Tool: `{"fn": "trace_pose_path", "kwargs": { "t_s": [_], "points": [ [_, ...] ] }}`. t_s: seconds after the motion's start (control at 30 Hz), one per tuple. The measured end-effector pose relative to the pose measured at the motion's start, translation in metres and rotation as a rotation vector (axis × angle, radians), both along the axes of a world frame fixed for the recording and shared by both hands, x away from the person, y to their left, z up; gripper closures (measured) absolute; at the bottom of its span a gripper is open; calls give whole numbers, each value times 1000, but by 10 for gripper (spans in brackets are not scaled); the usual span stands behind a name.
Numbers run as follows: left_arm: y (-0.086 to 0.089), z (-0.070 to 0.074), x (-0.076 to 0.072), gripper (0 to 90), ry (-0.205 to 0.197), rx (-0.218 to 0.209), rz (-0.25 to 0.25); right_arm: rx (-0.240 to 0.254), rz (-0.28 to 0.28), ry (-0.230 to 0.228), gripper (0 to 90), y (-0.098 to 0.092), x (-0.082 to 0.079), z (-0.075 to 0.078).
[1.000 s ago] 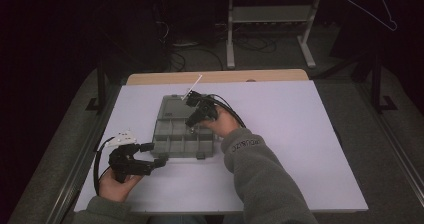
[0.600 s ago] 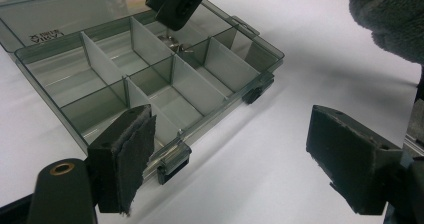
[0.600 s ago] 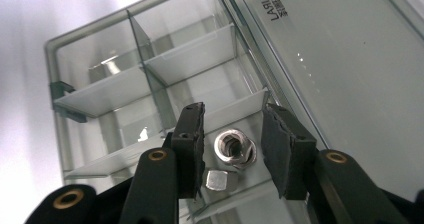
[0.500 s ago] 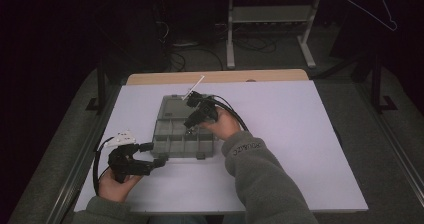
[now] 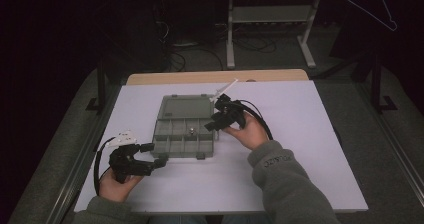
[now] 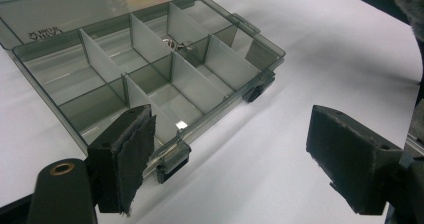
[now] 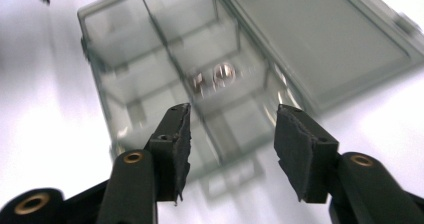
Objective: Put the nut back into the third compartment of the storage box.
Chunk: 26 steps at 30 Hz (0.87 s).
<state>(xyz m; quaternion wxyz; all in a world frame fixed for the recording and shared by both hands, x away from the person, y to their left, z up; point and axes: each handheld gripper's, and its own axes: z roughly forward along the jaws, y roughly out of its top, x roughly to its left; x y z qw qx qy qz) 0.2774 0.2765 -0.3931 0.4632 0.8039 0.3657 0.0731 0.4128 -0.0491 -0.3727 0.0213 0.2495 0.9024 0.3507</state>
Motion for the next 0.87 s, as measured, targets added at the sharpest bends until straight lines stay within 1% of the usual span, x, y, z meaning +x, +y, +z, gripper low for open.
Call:
{"fn": "trace_pose_path", "kwargs": {
  "t_s": [0.03,0.07,0.13,0.23,0.3,0.33,0.37,0.4,0.5,0.53,0.6,0.67,0.7,0.83,0.87],
  "points": [
    [-1,0,-1,185,4,-5,5,9,-8,-8,470,-8,-5,0],
    [-1,0,0,185,0,0,2,18,-33,10,467,-14,-11,0],
    [-1,0,0,185,-2,2,1,24,-54,18,460,-28,-20,-1],
    [-2,-1,0,185,5,2,4,39,-78,22,443,-47,-33,-2],
    [-3,-1,0,185,3,3,3,31,-84,13,435,-57,-42,-3],
    [-3,-2,-1,185,11,-2,9,33,-93,12,426,-63,-47,-4],
    [-3,-2,0,185,11,1,5,33,-96,12,412,-68,-51,-5],
    [-3,-2,0,185,11,3,5,35,-110,6,397,-75,-56,-5],
    [-4,-3,0,185,14,9,2,47,-129,3,386,-88,-67,-7],
    [-4,-3,0,185,14,8,2,51,-133,-6,381,-93,-71,-8],
    [-4,-3,0,185,15,6,3,63,-150,0,369,-102,-78,-10],
    [-4,-3,0,185,14,8,1,66,-166,-6,349,-111,-84,-12],
    [-4,-3,0,185,8,14,-5,67,-177,-4,339,-114,-87,-13],
    [-5,-3,0,185,8,18,-9,86,-210,-5,301,-128,-99,-16],
    [-5,-3,0,185,8,19,-9,89,-211,-5,297,-130,-101,-16]
  ]
}}
